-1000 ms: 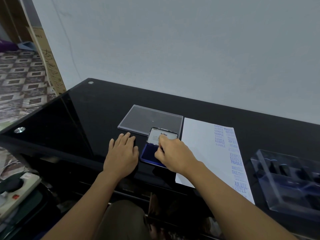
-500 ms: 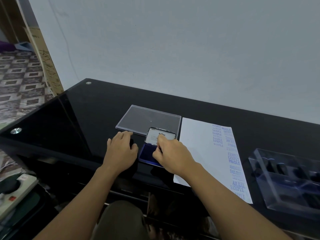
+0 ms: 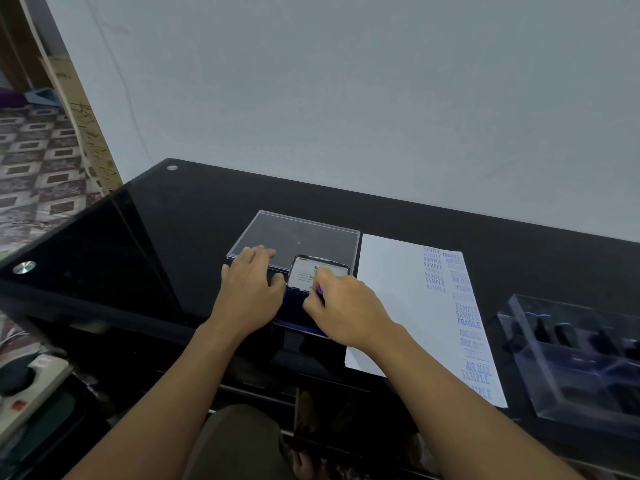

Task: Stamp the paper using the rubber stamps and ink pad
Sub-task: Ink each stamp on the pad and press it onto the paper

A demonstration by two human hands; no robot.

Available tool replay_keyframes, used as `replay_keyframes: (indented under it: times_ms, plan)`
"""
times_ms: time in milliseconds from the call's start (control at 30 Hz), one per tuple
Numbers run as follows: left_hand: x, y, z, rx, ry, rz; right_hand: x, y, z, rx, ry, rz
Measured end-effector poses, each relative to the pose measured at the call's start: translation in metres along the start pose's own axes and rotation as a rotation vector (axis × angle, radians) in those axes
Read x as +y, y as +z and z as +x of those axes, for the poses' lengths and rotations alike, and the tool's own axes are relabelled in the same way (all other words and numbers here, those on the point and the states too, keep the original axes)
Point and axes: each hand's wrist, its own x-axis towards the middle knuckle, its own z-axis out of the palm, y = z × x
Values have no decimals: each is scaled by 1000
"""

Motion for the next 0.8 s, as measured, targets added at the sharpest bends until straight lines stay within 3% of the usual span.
replay_keyframes:
  times_ms: [233,533,800]
  plan:
    - [32,3,7,-22,67,-63,19,-42,2,172,74,173]
    - [98,41,23,-79,257,-86,90,-92,-14,83,316,80]
    - [143,73,30,-227,290,-43,140,-129,-32,20,511,76]
